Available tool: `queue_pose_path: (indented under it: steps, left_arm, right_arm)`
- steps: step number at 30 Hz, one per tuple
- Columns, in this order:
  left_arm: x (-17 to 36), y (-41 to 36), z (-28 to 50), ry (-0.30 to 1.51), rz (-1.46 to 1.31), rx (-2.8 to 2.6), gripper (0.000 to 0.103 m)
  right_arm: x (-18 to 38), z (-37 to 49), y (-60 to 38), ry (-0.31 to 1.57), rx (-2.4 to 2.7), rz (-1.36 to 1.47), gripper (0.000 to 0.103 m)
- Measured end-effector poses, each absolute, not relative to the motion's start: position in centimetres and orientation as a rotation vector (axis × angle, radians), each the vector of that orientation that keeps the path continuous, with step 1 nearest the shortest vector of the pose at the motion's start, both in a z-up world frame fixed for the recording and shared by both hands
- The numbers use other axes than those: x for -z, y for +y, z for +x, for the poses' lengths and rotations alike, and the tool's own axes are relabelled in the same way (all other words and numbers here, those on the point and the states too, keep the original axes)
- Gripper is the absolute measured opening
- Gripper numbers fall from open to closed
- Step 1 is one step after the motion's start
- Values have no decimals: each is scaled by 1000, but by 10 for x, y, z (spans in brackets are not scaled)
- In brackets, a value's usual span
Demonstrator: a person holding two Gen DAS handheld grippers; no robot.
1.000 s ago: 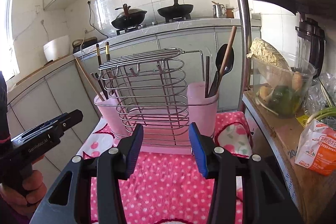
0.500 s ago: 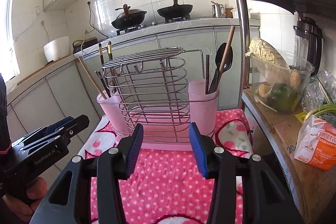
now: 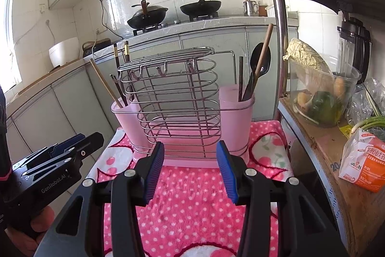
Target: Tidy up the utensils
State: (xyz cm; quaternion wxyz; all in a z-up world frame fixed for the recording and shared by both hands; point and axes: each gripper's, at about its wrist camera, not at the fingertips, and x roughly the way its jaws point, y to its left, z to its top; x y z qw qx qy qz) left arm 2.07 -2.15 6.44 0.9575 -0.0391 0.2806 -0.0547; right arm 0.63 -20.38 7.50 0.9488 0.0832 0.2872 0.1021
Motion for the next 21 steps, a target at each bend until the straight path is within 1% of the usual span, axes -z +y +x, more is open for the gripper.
queue_pose_path:
  steps: [21]
  left_arm:
    - [-61,-23,19,579,-70,109,45]
  right_arm:
    - [-73,4,-197,592,-184,149,45]
